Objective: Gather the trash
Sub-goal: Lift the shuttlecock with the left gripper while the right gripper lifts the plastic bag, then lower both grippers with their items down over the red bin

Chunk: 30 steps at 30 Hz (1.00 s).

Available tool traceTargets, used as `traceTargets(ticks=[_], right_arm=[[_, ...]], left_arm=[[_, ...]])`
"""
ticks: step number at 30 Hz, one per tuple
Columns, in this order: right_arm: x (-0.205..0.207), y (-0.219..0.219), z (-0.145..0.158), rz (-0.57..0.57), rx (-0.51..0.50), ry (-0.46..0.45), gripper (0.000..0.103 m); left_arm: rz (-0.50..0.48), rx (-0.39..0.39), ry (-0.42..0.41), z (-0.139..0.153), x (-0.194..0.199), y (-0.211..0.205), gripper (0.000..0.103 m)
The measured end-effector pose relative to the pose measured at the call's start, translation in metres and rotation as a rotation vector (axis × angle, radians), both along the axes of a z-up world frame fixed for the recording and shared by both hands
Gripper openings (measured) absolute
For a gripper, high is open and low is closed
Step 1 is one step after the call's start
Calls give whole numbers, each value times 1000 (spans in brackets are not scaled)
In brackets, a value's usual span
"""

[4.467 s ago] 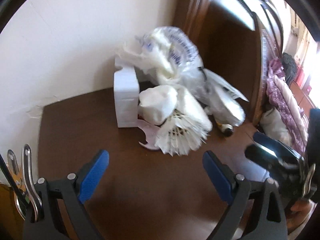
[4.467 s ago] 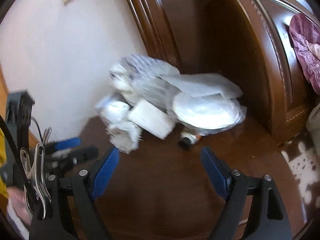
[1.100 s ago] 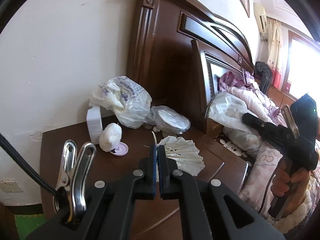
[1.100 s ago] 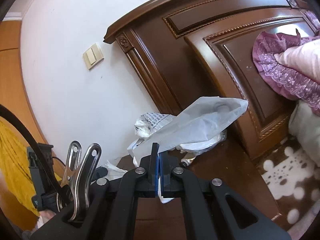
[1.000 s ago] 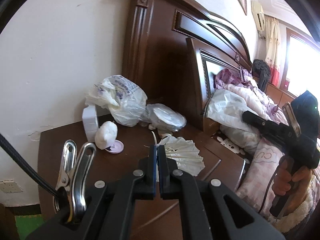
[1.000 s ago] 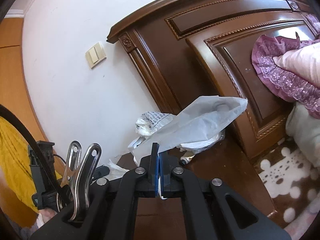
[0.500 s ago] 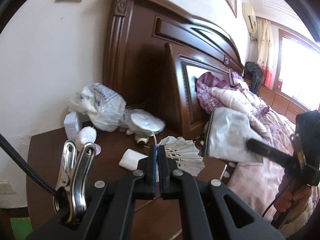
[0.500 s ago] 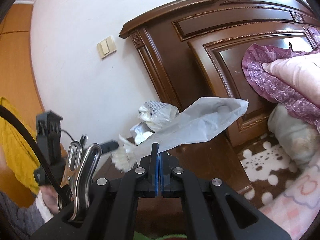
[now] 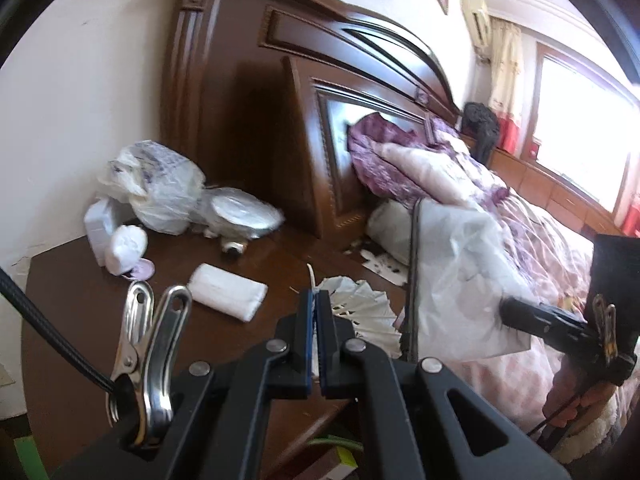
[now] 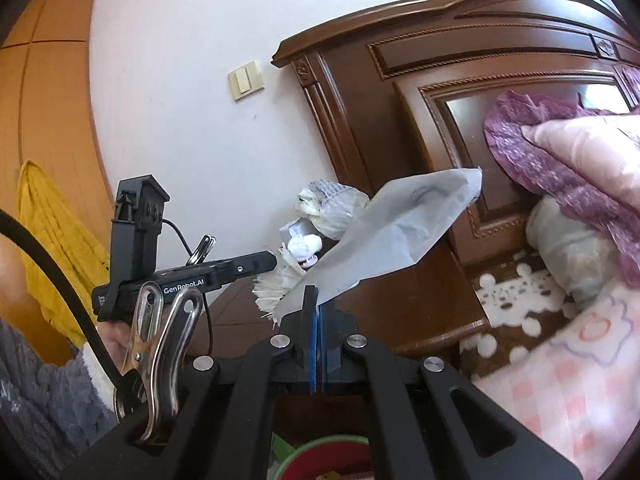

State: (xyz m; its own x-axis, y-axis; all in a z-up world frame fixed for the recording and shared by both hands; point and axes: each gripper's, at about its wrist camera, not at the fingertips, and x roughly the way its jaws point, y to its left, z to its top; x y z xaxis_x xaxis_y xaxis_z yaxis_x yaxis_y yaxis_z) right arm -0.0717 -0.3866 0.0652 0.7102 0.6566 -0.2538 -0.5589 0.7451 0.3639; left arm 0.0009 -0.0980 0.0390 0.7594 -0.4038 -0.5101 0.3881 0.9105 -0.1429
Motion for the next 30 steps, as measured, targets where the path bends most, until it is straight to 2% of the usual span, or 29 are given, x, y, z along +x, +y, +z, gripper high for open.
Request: traceTargets(ticks=[6,9,15,25,30], right_arm=[[-25,-8,-18,-14,-3,45,1],[-43,-6,-35,-15,-37,82,1],[-57,7,-71,27,-145,158,1],[-55,34,-134,135,-204,317,1],[-51,46,-160,173,-218,386,1]], left_arm=[[-104,13,31,-13,-27,-19,2],[-155,62,28,-21,-40,-30,2],[-222,147,106,-52,-49,-48,2],[-254,234,241,-116,-65,-59,2],[-238,241,308,-138,-60,-52,2]])
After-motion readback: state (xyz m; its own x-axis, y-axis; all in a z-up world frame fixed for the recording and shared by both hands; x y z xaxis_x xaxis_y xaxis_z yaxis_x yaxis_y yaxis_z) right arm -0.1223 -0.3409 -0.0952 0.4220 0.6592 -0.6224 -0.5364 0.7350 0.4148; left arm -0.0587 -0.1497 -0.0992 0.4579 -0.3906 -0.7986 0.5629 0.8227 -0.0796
